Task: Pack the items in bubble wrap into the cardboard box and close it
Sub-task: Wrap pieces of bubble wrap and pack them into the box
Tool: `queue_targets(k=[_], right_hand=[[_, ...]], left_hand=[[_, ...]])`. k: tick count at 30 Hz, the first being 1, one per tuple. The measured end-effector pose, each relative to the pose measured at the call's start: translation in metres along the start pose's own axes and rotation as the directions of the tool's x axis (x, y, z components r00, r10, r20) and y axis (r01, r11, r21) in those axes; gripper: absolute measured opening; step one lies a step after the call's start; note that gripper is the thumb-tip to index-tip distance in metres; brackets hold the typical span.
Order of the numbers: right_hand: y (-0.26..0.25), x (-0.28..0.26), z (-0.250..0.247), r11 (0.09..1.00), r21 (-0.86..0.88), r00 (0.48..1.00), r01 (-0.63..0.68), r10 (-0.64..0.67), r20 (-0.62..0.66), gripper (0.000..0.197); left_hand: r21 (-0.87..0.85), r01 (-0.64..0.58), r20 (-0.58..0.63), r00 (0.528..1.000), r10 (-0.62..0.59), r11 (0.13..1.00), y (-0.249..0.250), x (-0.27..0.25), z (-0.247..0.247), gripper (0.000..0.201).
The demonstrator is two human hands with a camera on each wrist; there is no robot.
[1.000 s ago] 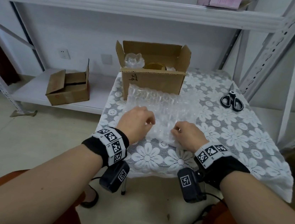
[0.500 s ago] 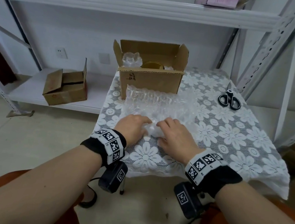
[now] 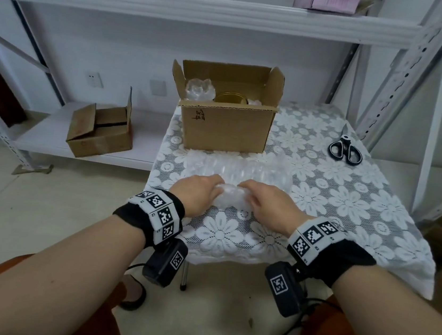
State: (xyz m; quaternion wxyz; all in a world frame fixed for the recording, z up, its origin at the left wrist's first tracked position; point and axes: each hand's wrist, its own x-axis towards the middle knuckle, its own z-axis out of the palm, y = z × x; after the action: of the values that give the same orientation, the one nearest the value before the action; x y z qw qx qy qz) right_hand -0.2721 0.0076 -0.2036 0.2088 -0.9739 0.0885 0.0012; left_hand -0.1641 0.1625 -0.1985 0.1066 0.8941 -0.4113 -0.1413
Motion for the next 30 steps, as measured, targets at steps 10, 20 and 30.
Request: queue_targets(k=[10, 20, 30], right_hand=[[0.004, 0.012, -0.013, 0.978, 0.170, 0.978, -0.122, 0.090, 0.186, 0.033], [0.010, 0.021, -0.016, 0.981, 0.147, 0.966, -0.126, 0.088, 0.243, 0.035], [0.003, 0.019, -0.008, 0.991, -0.110, 0.992, -0.071, 0.081, 0.092, 0.033]], left_hand=[[0.047, -0.004, -0.267, 0.964, 0.016, 0.999, 0.007, -0.001, -0.006, 0.029], [0.017, -0.142, -0.241, 0.960, 0.142, 0.990, 0.005, -0.005, 0.006, 0.036], [0.071, -0.130, -0.184, 0.973, 0.141, 0.989, 0.005, -0.003, 0.009, 0.039]])
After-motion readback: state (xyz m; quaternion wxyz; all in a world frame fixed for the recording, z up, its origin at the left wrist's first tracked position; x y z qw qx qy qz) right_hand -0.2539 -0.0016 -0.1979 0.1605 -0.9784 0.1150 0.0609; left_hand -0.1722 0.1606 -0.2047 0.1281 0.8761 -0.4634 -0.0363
